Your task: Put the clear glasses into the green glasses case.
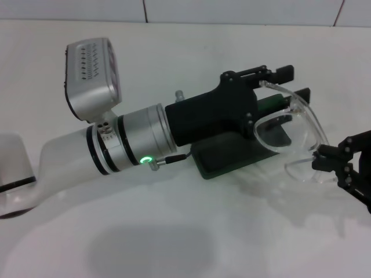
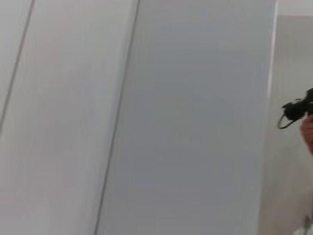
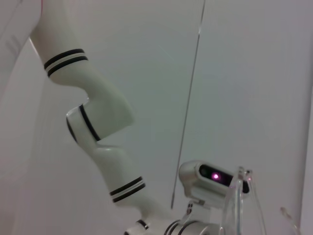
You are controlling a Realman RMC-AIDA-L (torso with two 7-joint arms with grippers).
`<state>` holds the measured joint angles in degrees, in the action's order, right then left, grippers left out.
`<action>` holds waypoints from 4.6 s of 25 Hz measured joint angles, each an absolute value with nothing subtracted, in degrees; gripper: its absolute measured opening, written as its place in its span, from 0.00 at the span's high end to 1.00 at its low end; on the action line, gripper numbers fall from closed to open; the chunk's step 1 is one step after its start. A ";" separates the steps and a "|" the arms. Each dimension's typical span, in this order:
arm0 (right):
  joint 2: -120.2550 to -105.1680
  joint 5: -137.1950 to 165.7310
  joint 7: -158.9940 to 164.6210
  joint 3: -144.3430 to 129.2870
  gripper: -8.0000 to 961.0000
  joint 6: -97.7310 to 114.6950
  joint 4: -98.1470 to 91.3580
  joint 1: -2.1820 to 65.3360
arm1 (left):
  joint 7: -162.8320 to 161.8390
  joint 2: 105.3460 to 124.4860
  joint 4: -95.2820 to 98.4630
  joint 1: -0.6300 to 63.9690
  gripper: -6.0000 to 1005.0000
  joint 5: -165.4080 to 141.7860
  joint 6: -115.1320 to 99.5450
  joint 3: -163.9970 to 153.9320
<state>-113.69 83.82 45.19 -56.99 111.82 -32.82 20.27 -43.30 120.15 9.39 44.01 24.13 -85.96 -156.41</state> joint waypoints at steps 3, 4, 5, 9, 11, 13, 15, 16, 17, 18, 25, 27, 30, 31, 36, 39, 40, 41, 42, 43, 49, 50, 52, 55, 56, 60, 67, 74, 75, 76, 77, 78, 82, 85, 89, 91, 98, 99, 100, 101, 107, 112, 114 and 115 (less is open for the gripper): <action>-113.68 83.90 46.21 -56.56 0.94 111.90 -32.77 20.29 | -42.21 120.17 9.41 43.67 0.49 24.02 -85.18 -155.66; -113.68 83.92 46.50 -56.54 0.94 111.93 -32.72 20.30 | -42.01 120.18 9.39 43.67 0.49 23.95 -85.17 -155.63; -113.69 83.94 46.98 -56.52 0.94 112.00 -32.69 20.33 | -41.78 120.21 9.41 43.67 0.49 23.85 -85.16 -155.62; -113.64 84.09 50.49 -56.49 0.94 112.11 -32.61 20.65 | -40.74 120.23 9.80 43.68 0.49 23.70 -85.25 -155.83; -113.38 84.14 53.59 -56.50 0.94 112.10 -32.64 20.82 | -40.01 120.23 10.30 43.68 0.49 23.43 -85.52 -155.94; -112.92 84.16 56.96 -56.51 0.94 111.88 -32.99 20.91 | -39.17 120.23 10.79 43.68 0.49 23.02 -85.65 -155.98; -112.20 84.27 60.67 -56.59 0.94 111.50 -33.24 21.38 | -38.38 120.22 11.14 43.68 0.49 22.83 -85.70 -156.00; -111.82 84.38 62.46 -56.71 0.94 111.38 -33.20 21.70 | -38.13 120.23 11.27 43.68 0.49 22.82 -85.71 -156.01; -111.52 84.51 63.49 -56.80 0.94 111.37 -33.09 22.00 | -37.86 120.25 11.43 43.68 0.49 22.80 -85.71 -156.01; -111.26 84.82 64.62 -56.84 0.94 111.40 -32.88 22.29 | -37.77 120.26 11.50 43.68 0.49 22.79 -85.72 -156.01; -110.90 85.72 67.44 -56.57 0.94 111.18 -32.82 22.34 | -37.21 120.25 11.72 43.04 0.49 22.76 -85.76 -156.00; -110.76 85.68 67.89 -56.55 0.94 110.95 -32.65 22.40 | -37.19 120.24 11.74 43.02 0.49 22.76 -85.76 -156.00; -110.72 85.78 68.24 -56.54 0.94 110.71 -32.61 22.51 | -37.18 120.24 11.94 42.98 0.49 22.78 -85.77 -156.00; -110.74 85.81 68.27 -56.53 0.94 110.69 -32.60 22.52 | -37.18 120.23 12.05 42.94 0.49 22.78 -85.78 -156.00; -110.74 85.85 68.30 -56.51 0.94 110.54 -32.60 22.47 | -37.18 120.19 12.20 42.89 0.49 22.77 -85.78 -156.00; -110.74 85.85 68.31 -56.51 0.94 110.60 -32.60 22.48 | -37.18 120.20 12.21 42.89 0.49 22.77 -85.78 -156.00; -110.74 85.85 68.31 -56.51 0.94 110.69 -32.61 22.46 | -37.18 120.20 12.18 42.89 0.49 22.76 -85.78 -156.00; -110.67 85.84 68.32 -56.51 0.94 110.85 -32.82 22.30 | -37.18 120.21 12.11 42.89 0.49 22.75 -85.78 -155.96; -110.67 85.84 68.32 -56.51 0.94 110.85 -32.82 22.30 | -37.18 120.21 11.99 42.82 0.49 22.74 -85.76 -155.89; -110.60 85.84 68.32 -56.50 0.94 110.86 -32.99 22.21 | -37.17 120.20 11.90 42.71 0.49 22.73 -85.75 -155.80; -109.71 85.63 68.25 -56.51 0.94 110.21 -33.28 22.12 | -37.17 119.94 11.62 41.72 0.49 23.46 -85.81 -153.80; -109.54 85.52 68.25 -56.51 0.94 110.21 -33.29 22.17 | -37.15 119.94 11.49 41.42 0.49 23.45 -85.80 -152.90; -109.44 85.48 68.25 -56.51 0.94 110.17 -33.35 22.40 | -37.12 119.91 10.88 40.62 0.49 23.44 -85.78 -151.05; -109.35 85.61 68.30 -56.12 0.94 109.90 -34.02 22.50 | -37.10 119.82 9.23 39.45 0.49 23.48 -85.80 -148.50; -109.30 85.73 68.36 -55.78 0.94 109.68 -34.34 22.50 | -37.10 119.71 8.69 38.98 0.49 23.49 -85.81 -147.51; -109.12 87.55 71.60 -55.06 0.94 107.31 -37.90 23.84 | -38.04 118.43 6.76 36.35 0.49 23.56 -86.35 -142.37; -109.18 100.87 88.49 -55.29 0.94 104.65 -51.15 33.16 | -43.81 114.80 3.73 32.26 0.49 23.67 -89.24 -135.23; -110.71 119.21 99.45 -56.13 0.94 106.91 -63.37 45.62 | -44.53 114.21 3.20 31.51 0.49 24.08 -89.45 -134.45; -110.78 121.61 100.13 -56.69 0.94 107.03 -63.40 47.64 | -44.82 114.15 2.99 31.59 0.49 24.09 -89.44 -134.43; -110.86 123.56 100.60 -57.51 0.94 107.06 -63.02 49.57 | -45.14 114.15 2.60 31.72 0.49 24.09 -89.42 -134.42; -111.02 125.40 100.88 -58.41 0.94 106.93 -62.53 50.90 | -45.55 114.15 2.13 31.93 0.49 24.09 -89.39 -134.40; -111.38 127.45 101.12 -59.55 0.94 106.63 -62.07 52.29 | -45.99 114.18 1.67 32.13 0.49 24.10 -89.33 -134.40; -114.05 134.70 101.14 -62.98 0.94 105.61 -61.60 54.93 | -46.60 114.28 1.12 32.35 0.49 24.10 -88.97 -134.37; -115.53 138.39 101.10 -67.04 0.94 103.69 -62.10 55.62 | -46.65 114.23 1.12 32.16 0.49 24.11 -88.95 -134.35; -115.66 138.83 101.75 -73.38 0.94 98.10 -62.19 55.35 | -46.71 114.15 1.04 31.86 0.49 24.14 -88.94 -134.32; -115.68 138.85 101.73 -76.02 0.94 95.52 -62.21 55.00 | -46.72 114.21 0.63 31.96 0.49 24.16 -88.93 -134.31; -115.75 139.12 100.76 -82.89 0.94 90.45 -61.83 54.59 | -46.75 114.45 -0.03 32.47 0.49 24.35 -88.80 -134.29; -115.75 139.01 100.24 -82.99 0.94 90.18 -61.78 54.45 | -46.74 114.50 -0.14 32.61 0.49 24.39 -88.72 -134.29; -115.75 138.87 99.73 -83.05 0.94 89.97 -61.76 54.31 | -46.73 114.53 -0.21 32.72 0.49 24.41 -88.62 -134.29; -115.76 138.69 99.07 -83.07 0.94 89.75 -61.77 54.03 | -46.71 114.55 -0.25 32.80 0.49 24.42 -88.49 -134.29; -115.92 137.61 96.22 -83.08 0.94 89.37 -61.44 53.09 | -46.56 114.84 -0.26 32.96 0.49 24.44 -88.17 -134.30; -115.92 137.11 94.01 -83.19 0.94 88.09 -61.21 51.81 | -46.59 114.87 -0.26 32.96 0.49 24.44 -88.13 -134.30; -115.92 137.30 93.46 -83.47 0.94 86.74 -61.21 51.01 | -46.60 114.87 -0.27 32.96 0.49 24.44 -88.10 -134.30; -115.92 137.39 93.25 -83.72 0.94 85.88 -61.36 50.63 | -46.59 114.88 -0.27 32.96 0.49 24.44 -88.08 -134.30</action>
<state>-115.92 137.39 93.25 -83.72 85.88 -61.36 50.63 -46.59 114.88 -0.27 32.96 24.44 -88.08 -134.30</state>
